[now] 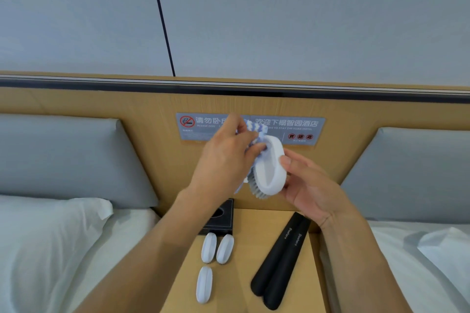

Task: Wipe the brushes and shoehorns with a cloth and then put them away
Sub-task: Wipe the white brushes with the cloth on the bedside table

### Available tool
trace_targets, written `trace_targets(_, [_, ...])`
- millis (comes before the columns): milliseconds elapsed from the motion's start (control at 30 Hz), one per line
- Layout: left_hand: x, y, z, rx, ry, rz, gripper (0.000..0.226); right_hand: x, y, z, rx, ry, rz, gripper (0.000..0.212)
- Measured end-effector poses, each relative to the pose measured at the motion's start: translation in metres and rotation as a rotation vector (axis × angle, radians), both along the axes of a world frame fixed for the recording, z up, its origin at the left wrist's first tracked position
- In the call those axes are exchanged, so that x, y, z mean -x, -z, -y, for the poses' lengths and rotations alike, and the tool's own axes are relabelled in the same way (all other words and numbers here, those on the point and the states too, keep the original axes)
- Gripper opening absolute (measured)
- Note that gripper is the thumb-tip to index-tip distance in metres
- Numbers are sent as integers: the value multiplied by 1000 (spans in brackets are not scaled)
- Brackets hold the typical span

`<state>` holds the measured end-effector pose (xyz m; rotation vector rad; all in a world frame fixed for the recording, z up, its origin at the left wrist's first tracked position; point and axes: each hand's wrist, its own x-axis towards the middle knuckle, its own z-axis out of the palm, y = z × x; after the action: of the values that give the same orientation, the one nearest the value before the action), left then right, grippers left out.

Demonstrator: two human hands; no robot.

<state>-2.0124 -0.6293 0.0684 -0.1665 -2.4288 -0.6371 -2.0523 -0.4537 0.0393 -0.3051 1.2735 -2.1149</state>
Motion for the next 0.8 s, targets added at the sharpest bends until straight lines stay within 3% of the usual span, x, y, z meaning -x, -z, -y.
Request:
trace_targets(100, [-9, 14, -5, 22, 22, -66, 18, 4, -4, -8, 2, 73, -4, 49])
trace_targets(233, [-11, 12, -4, -142, -48, -124, 11, 6, -8, -9, -23, 102, 2, 48])
trace_targets(300, [-11, 3, -1, -134, -41, -201, 11, 5, -7, -8, -27, 103, 3, 52])
trace_targets(467, [-15, -4, -3, -16, 159, 17, 26, 4, -13, -7, -64, 109, -57, 54])
trace_targets(600, [-19, 0, -8, 72, 281, 39, 28, 6, -12, -12, -99, 118, -91, 45])
trace_targets(800, [-22, 7, -7, 83, 372, 138, 38, 3, -12, -17, -145, 124, -114, 59])
